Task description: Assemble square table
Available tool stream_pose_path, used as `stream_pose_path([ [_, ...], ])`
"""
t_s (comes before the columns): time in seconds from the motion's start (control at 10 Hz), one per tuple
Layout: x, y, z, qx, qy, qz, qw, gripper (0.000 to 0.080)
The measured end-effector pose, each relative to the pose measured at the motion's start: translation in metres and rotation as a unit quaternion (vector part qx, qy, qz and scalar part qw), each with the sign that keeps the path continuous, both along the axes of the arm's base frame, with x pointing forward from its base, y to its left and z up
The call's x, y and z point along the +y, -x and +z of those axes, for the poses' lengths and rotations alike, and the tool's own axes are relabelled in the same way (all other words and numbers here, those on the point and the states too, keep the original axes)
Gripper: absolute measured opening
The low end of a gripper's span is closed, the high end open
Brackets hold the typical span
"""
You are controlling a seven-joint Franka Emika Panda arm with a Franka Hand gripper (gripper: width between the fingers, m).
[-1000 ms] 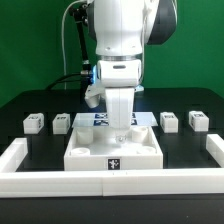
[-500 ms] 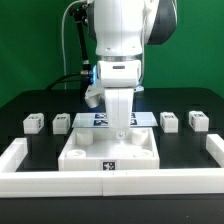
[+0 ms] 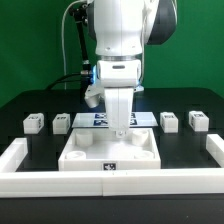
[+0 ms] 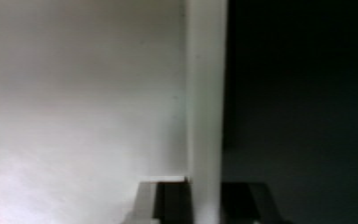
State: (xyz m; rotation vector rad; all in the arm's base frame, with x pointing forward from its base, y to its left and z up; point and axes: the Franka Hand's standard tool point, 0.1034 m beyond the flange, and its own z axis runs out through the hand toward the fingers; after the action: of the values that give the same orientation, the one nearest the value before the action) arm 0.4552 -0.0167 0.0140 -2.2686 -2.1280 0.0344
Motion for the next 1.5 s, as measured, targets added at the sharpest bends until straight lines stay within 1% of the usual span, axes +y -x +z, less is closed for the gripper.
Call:
stream_pose_path([
  [0.2, 0.001, 0.000, 0.000, 0.000, 0.000, 0.001, 1.000, 0.0057],
  [0.3, 0.005, -0.001, 0.000, -0.002, -0.001, 0.003, 1.000, 0.0058],
  [0.6, 0.032, -0.017, 0.000, -0.008, -0.007, 0.021, 1.000, 0.0058],
  [0.7, 0.042, -0.019, 0.000, -0.010, -0.008, 0.015, 1.000, 0.0058],
  [0.8, 0.044, -0.019, 0.001, -0.009, -0.008, 0.005, 1.000, 0.0058],
  [1.3, 0.043, -0.019, 0.000, -0.009, -0.008, 0.004, 1.000, 0.0058],
  [1.5, 0.060, -0.022, 0.000, -0.014, -0.012, -0.002, 1.000, 0.0059],
])
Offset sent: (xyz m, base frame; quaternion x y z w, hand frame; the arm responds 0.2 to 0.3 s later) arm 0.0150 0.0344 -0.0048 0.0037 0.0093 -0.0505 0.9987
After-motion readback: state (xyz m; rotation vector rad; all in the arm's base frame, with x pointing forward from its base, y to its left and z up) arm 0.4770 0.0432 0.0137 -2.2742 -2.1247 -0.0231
